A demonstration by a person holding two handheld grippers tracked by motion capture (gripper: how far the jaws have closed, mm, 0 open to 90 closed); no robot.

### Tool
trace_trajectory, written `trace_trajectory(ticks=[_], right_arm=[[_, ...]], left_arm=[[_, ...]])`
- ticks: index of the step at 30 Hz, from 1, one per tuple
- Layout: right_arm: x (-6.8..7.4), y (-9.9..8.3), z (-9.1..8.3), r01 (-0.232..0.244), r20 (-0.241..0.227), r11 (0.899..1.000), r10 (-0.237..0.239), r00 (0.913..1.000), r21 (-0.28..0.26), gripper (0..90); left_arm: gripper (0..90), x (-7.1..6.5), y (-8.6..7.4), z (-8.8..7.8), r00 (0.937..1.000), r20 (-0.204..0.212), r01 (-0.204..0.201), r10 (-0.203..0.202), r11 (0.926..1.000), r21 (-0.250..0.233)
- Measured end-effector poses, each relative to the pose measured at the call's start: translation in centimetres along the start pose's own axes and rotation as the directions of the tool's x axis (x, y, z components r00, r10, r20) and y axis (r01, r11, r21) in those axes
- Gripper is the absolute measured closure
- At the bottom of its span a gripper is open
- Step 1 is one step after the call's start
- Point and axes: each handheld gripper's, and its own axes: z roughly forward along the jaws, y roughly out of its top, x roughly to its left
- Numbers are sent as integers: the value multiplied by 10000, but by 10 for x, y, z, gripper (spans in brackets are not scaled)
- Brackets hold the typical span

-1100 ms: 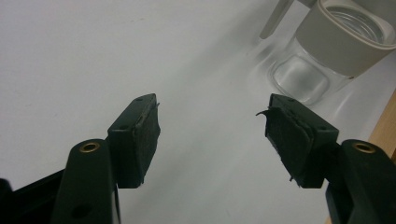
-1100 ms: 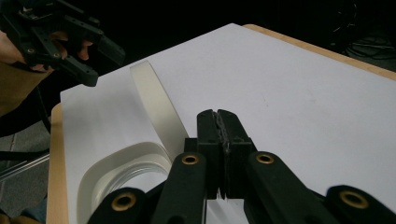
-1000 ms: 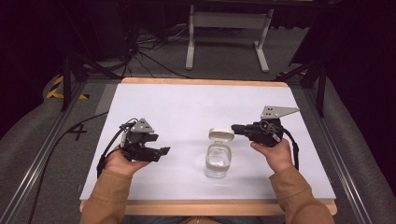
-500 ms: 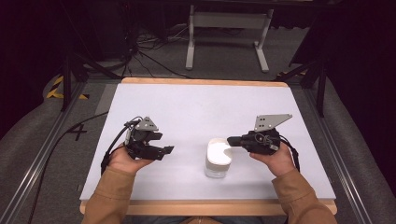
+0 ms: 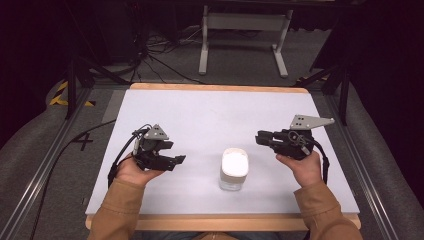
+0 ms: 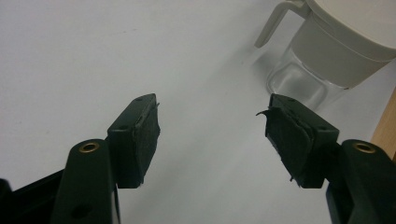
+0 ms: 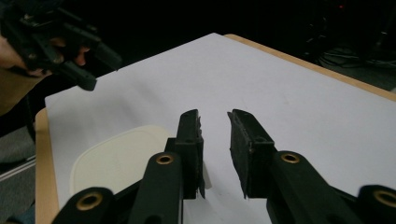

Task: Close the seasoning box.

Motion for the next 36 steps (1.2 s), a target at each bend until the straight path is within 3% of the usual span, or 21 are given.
trace_trajectory(ticks=[4,5,6,13,14,20,29,32,33,36], right_arm=[[-13,-3,-10,-681,756,9977,680,9948,-15,687],[-13,-3,-10,-681,756,9977,680,9948,-15,687],[-18,-5,-14,-849,1100,9964,840,9904,35,672],[-34,-10,-22,-1265,1849,9909,1160,9759,460,636],[-35,-11,-22,-1326,1894,9900,1213,9744,482,630],[-50,-22,-25,-1551,2497,9829,1264,9600,991,591],[-78,-51,-23,-2352,3282,9608,1770,9279,1468,549],[-87,-59,-20,-2790,3530,9418,2003,9139,1878,540],[-88,-62,-19,-2888,3544,9358,2051,9123,2020,541],[-91,-66,-17,-2970,3569,9312,2093,9104,2115,543]], left_arm=[[351,1,-1,-2,10000,-31,70,-70,9999,-76],[351,1,-1,-2,10000,-31,70,-70,9999,-76],[351,1,-1,-2,9999,-23,114,-114,9999,-91],[351,5,-3,-2,9999,-21,135,-135,9999,-31],[351,5,-4,-2,9994,-34,337,-337,9994,-51],[352,11,-7,0,9985,-203,498,-499,9988,-29],[351,16,-8,4,9983,-168,554,-553,9984,98],[351,17,-9,5,9984,-158,543,-541,9984,126],[350,17,-9,5,9982,-151,579,-577,9983,108],[350,17,-9,5,9983,-131,568,-566,9983,123]])
